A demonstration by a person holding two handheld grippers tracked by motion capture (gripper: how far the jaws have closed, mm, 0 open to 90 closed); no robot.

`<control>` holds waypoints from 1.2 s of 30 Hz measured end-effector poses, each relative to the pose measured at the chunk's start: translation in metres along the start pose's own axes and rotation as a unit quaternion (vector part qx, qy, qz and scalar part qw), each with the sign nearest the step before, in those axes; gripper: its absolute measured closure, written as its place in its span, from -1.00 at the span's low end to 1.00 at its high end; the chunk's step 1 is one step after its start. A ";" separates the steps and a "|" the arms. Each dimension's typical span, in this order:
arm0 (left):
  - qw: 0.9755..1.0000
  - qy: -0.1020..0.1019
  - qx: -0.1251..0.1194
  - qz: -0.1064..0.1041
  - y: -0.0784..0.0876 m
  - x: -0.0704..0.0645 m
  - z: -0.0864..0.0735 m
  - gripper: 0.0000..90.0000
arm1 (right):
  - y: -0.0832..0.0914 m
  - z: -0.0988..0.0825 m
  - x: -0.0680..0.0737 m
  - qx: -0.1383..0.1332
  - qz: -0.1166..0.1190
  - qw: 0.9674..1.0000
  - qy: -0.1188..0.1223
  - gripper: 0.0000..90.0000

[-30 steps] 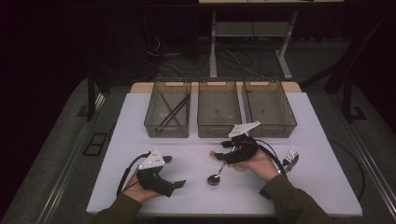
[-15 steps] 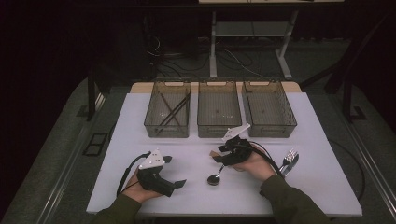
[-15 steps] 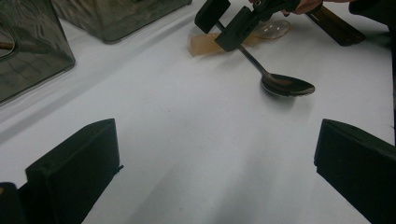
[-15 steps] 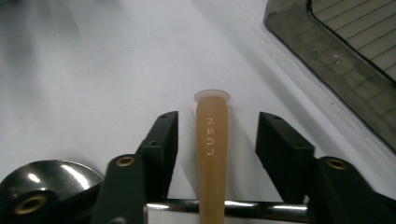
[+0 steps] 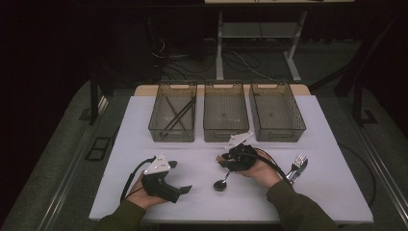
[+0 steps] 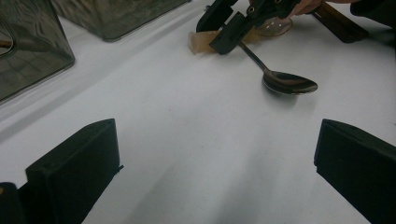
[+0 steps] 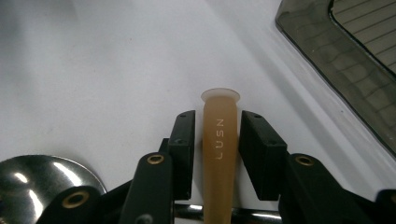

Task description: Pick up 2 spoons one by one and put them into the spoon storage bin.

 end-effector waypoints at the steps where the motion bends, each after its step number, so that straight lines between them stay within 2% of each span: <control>1: 1.000 0.000 0.000 0.000 0.000 0.000 0.000 -1.00 | 0.000 0.000 0.000 0.000 -0.001 1.000 0.001 0.48; 8: 1.000 -0.003 0.002 0.000 0.000 0.000 0.000 -1.00 | 0.000 0.000 0.001 0.000 -0.005 1.000 0.000 0.60; 14: 1.000 -0.003 0.002 -0.001 0.000 0.000 0.000 -1.00 | 0.000 -0.001 0.002 -0.001 -0.011 1.000 0.000 0.62; 29: 1.000 -0.004 0.000 -0.003 0.000 0.000 0.000 -1.00 | 0.001 0.000 -0.001 0.000 0.000 1.000 -0.014 0.63; 36: 1.000 -0.005 0.001 -0.004 0.001 0.000 0.000 -1.00 | 0.007 0.002 -0.004 -0.010 0.007 1.000 -0.021 0.63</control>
Point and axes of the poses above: each handheld gripper's, and its own axes: y roughly backward along the jaws, z roughly out of its top, x roughly to its left, the point moved 3 cm from there along -y, roughly forward along the jaws, and after that the axes turned 10 degrees about -y, right-handed, at the moved point
